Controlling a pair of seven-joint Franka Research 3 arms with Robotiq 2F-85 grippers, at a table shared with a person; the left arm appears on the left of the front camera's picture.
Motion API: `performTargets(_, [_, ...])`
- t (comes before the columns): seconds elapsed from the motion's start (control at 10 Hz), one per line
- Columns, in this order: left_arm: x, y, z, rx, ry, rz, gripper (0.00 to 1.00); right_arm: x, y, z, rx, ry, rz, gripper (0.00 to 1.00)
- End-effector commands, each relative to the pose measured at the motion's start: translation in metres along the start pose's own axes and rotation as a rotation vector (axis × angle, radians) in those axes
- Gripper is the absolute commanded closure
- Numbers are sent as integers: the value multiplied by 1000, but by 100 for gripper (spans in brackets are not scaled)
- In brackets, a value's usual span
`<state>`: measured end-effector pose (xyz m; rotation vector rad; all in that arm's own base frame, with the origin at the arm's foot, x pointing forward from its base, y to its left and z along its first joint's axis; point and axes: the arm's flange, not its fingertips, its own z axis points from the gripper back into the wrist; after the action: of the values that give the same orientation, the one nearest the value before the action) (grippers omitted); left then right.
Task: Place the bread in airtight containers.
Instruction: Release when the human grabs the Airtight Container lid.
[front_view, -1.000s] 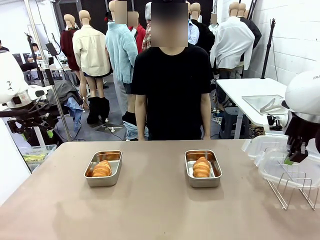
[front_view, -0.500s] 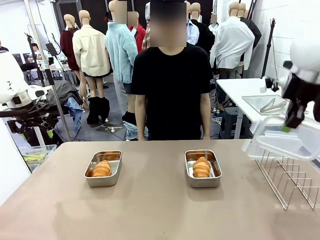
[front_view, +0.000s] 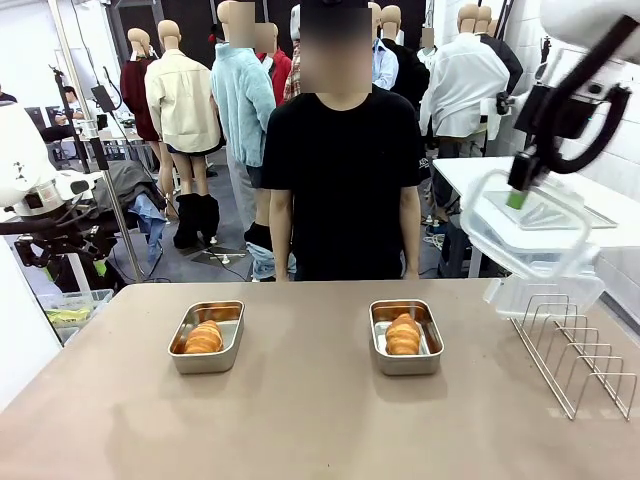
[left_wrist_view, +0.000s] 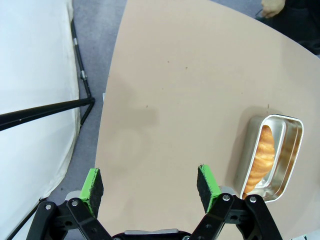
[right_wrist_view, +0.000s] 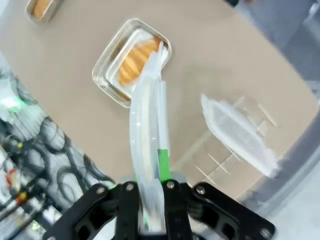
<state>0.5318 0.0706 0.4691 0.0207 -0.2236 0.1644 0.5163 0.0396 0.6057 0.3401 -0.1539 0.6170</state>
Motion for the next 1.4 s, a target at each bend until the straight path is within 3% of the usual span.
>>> performTargets(0.0, [-1,2,2,1,3,9,3,47,-19,8,142,-136,-286,100])
performTargets(0.1, [-1,2,2,1,3,9,3,61,-21,4,114,-197,-314,100])
performTargets(0.2, [-1,2,2,1,3,9,3,76,-28,1,73,-257,-249,100])
performTargets(0.5, [-1,2,2,1,3,9,3,109,-49,-14,67,-233,-262,100])
performTargets(1.3, [-1,2,2,1,3,9,3,105,-49,-19,78,-244,-266,100])
